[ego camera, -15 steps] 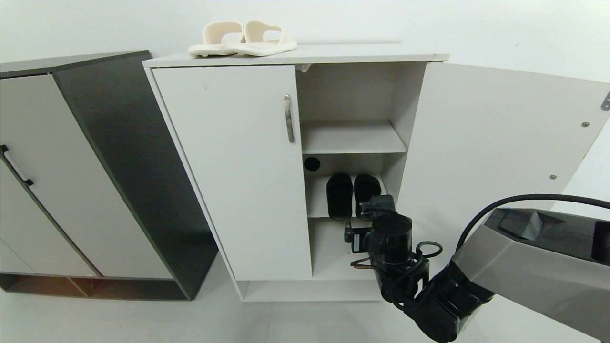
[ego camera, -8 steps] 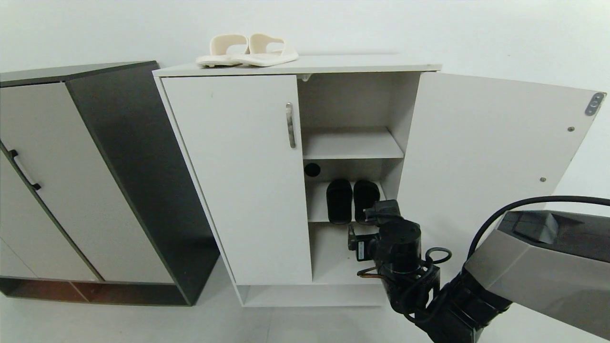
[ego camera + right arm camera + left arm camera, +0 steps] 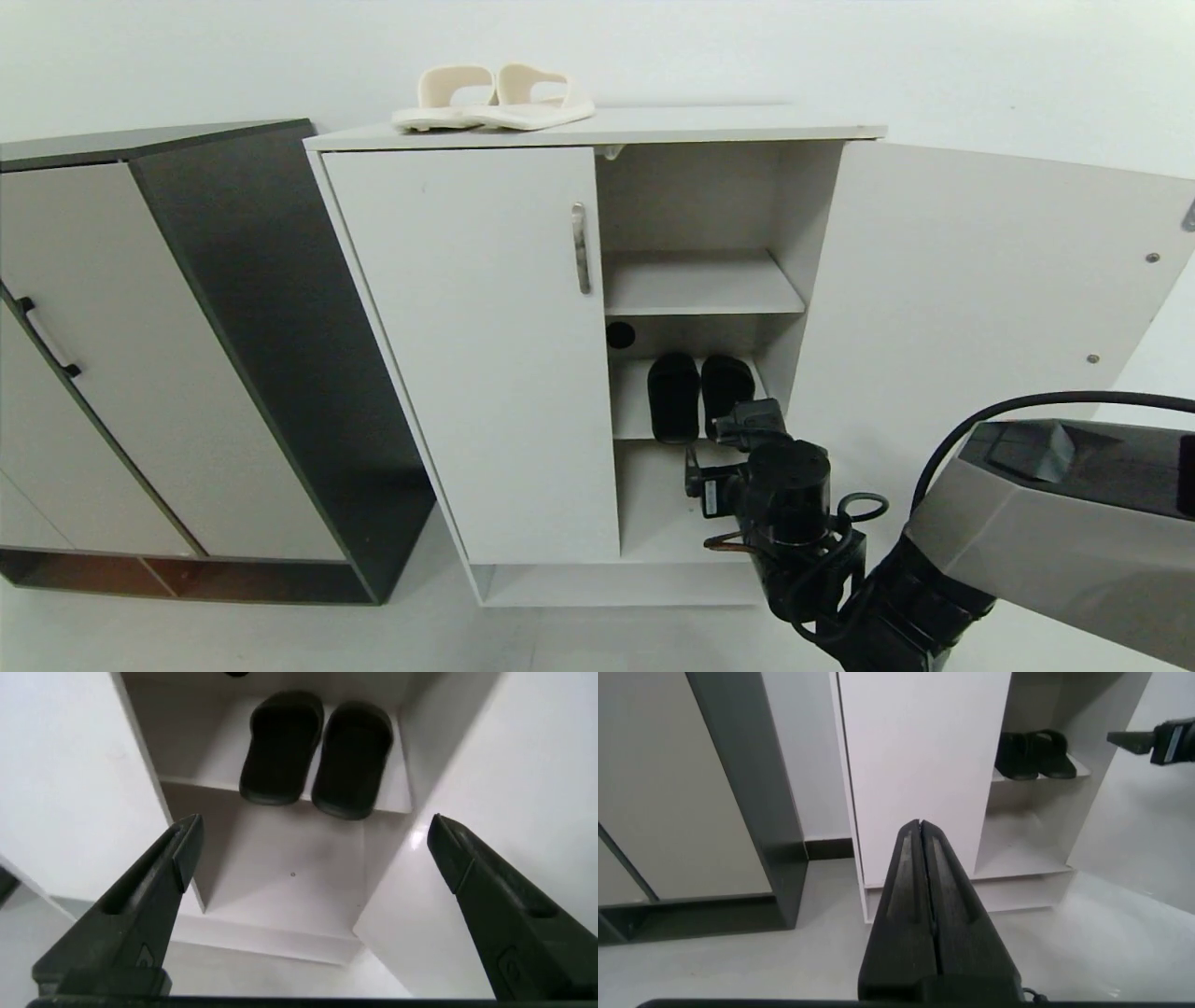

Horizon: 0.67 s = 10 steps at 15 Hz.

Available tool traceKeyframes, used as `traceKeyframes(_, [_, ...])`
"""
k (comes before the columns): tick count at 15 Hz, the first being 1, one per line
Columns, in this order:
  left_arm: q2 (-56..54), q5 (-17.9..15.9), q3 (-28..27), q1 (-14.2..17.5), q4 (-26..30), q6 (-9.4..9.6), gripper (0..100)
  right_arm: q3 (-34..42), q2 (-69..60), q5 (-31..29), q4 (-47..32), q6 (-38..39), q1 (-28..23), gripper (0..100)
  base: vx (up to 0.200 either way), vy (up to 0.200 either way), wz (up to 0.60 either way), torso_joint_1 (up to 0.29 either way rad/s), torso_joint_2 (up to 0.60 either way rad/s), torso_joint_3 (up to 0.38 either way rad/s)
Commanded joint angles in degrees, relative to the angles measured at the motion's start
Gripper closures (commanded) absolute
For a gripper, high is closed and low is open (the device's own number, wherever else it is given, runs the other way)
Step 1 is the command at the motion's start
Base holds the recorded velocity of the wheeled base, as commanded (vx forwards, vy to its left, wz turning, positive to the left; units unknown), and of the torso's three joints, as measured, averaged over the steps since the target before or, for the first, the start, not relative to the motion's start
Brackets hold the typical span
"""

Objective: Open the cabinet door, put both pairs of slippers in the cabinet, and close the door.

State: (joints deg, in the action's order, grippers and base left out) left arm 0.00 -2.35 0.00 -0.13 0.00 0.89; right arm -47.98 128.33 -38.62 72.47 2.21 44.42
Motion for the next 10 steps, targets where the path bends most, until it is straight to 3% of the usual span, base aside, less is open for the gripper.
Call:
traceKeyframes(1, [0.09, -0.02, 0.0, -0.04, -0.09, -0.01, 100, 0.26, 0.52, -0.05, 0.21, -0.01, 0.23, 0, 0.0, 0.2, 0.0, 0.017, 0.0, 0.002])
traceKeyframes(10, [0.09, -0.02, 0.0, -0.04, -0.09, -0.1, 100, 0.78, 0.61, -0.32, 0.65, -1.94, -0.13, 0, 0.0, 0.2, 0.0, 0.0, 0.0, 0.003])
